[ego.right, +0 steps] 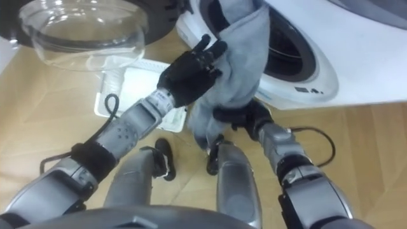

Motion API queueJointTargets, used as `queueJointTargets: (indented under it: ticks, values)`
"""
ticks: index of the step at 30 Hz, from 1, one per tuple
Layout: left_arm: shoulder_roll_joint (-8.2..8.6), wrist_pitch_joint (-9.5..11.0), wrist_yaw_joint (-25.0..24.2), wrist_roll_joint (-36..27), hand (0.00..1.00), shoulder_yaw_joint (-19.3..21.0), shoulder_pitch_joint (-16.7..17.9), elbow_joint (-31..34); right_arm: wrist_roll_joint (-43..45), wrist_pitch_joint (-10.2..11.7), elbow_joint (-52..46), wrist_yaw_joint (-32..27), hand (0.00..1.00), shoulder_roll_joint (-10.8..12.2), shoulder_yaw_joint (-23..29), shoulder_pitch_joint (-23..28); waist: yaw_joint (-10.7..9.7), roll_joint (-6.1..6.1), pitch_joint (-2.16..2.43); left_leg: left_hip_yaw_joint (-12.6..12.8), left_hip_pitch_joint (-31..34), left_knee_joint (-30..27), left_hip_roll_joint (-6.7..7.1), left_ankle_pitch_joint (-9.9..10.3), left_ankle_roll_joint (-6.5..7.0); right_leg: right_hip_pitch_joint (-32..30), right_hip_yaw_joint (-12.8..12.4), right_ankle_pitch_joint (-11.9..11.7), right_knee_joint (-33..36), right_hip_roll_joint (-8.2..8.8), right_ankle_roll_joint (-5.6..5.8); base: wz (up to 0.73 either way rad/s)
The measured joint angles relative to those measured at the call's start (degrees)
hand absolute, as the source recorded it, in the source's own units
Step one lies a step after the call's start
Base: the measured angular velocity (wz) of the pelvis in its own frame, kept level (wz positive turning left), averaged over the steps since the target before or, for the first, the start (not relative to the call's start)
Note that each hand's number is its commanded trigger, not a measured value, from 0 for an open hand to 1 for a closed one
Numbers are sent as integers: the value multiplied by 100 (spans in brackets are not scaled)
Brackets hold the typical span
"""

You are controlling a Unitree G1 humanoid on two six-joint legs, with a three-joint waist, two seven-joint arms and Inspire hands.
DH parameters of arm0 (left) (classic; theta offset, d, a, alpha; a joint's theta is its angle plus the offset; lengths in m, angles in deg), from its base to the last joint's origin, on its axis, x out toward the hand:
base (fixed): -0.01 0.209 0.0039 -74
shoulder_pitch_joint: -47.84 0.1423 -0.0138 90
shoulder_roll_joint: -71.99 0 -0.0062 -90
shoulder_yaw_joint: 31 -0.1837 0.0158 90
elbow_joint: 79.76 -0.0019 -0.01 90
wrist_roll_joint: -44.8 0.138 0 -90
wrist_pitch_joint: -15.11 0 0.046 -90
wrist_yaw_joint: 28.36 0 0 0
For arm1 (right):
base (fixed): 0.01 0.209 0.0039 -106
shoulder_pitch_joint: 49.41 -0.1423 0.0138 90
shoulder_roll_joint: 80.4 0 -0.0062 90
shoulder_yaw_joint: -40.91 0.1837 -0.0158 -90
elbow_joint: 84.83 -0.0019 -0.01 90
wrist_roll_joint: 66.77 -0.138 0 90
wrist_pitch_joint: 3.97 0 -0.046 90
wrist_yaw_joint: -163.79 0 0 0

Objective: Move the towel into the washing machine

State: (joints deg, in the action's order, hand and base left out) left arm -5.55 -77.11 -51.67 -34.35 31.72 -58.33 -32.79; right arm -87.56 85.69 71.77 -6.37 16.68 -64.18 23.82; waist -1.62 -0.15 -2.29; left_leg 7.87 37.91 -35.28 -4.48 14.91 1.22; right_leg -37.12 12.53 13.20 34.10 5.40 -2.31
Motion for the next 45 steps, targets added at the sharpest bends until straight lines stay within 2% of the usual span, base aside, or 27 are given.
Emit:
queueJointTargets:
  ticks: [1, 3, 4, 6, 8, 12, 17, 19, 21, 23, 31, 34, 39, 45]
  values:
    - [-25, 5, 13, 2, 0, 36, 55, -101, 23, -39, 22, -26, 100, -10, 21, 25, 52, -5, 0, -1, -6, 20, 0, -5, -8, 0, 0, 0, -16, -5, -4, 4]
    - [-234, 18, 71, 15, 0, 271, 327, -450, 106, -100, 22, -118, 100, -61, 86, 75, 215, -59, -27, -6, 27, 54, -1, -11, -20, -36, -2, 0, -43, -20, -13, 0]
    - [-275, 20, 114, 29, 0, 325, 380, -548, 104, -101, 21, -138, 100, -83, 86, 76, 258, -81, -26, -6, 50, 53, -1, -11, -20, -57, 3, 1, -41, -19, -14, 0]
    - [-378, 93, 368, 438, 0, 634, 512, -889, 46, -98, 28, -174, 100, -163, 112, 78, 428, -131, -35, -8, 95, 51, 10, -15, -22, -109, 28, 2, -30, 0, -14, 4]
    - [-470, 139, 541, 856, 0, 738, 587, -1015, 19, -93, 33, -172, 100, -202, 111, 91, 545, -136, -33, -3, 99, 59, 12, -15, -23, -111, 36, 6, -9, 4, -7, 4]
    - [-488, 209, 1036, 1995, 0, 951, 621, -1212, -128, -100, 135, -123, 100, -254, 102, 31, 650, -143, -34, -37, 198, 19, 43, -17, -19, -197, 192, 9, 69, 80, -1, 4]
    - [-473, 203, 1409, 2566, 0, 955, 673, -1195, -384, -176, 277, 137, 100, -287, 103, -29, 675, -170, -34, -69, 301, -41, 47, -17, -10, -269, 200, 27, 174, 146, -10, 5]
    - [-472, 200, 1441, 2619, 0, 955, 660, -1195, -427, -226, 401, 239, 100, -327, 102, -90, 674, -210, -41, -77, 389, -77, 51, -30, 12, -343, 213, 37, 233, 151, -23, 10]
    - [-436, 192, 1441, 2638, 0, 981, 641, -1195, -612, -261, 666, 364, 100, -383, 105, -137, 688, -281, -40, -107, 449, -95, 120, -67, 36, -384, 256, 46, 258, 197, -36, 14]
    - [-409, 186, 1445, 2650, 0, 1055, 656, -1203, -810, -303, 692, 440, 100, -437, 99, -147, 705, -282, -40, -98, 446, -90, 130, -85, 45, -404, 259, 69, 276, 250, -47, 7]
    - [-350, 62, 1566, 2749, 0, 1029, 690, -1177, -2785, -524, 837, 763, 100, -495, 62, -97, 781, -281, -40, -200, 488, -102, 182, -120, 30, -400, 329, 83, 291, 255, -51, 6]
    - [-352, 37, 1651, 2753, 0, 1052, 688, -1178, -3331, -708, 992, 810, 100, -492, 216, -185, 782, -277, -42, -209, 521, -140, 192, -120, 30, -412, 342, 99, 319, 280, -40, 5]
    - [-355, -37, 1808, 2745, 0, 1165, 659, -1146, -4283, -771, 1124, 809, 100, -522, 793, -268, 742, -217, -67, -190, 571, -180, 332, -134, 60, -554, 320, 215, 584, 467, -9, 9]
    - [-500, -51, 2060, 2693, 0, 1166, 659, -1009, -5110, -1008, 1091, 716, 100, -748, 976, -610, 636, -71, -62, -146, 771, -419, 335, -132, 64, -799, 232, 237, 827, 509, -35, -1]
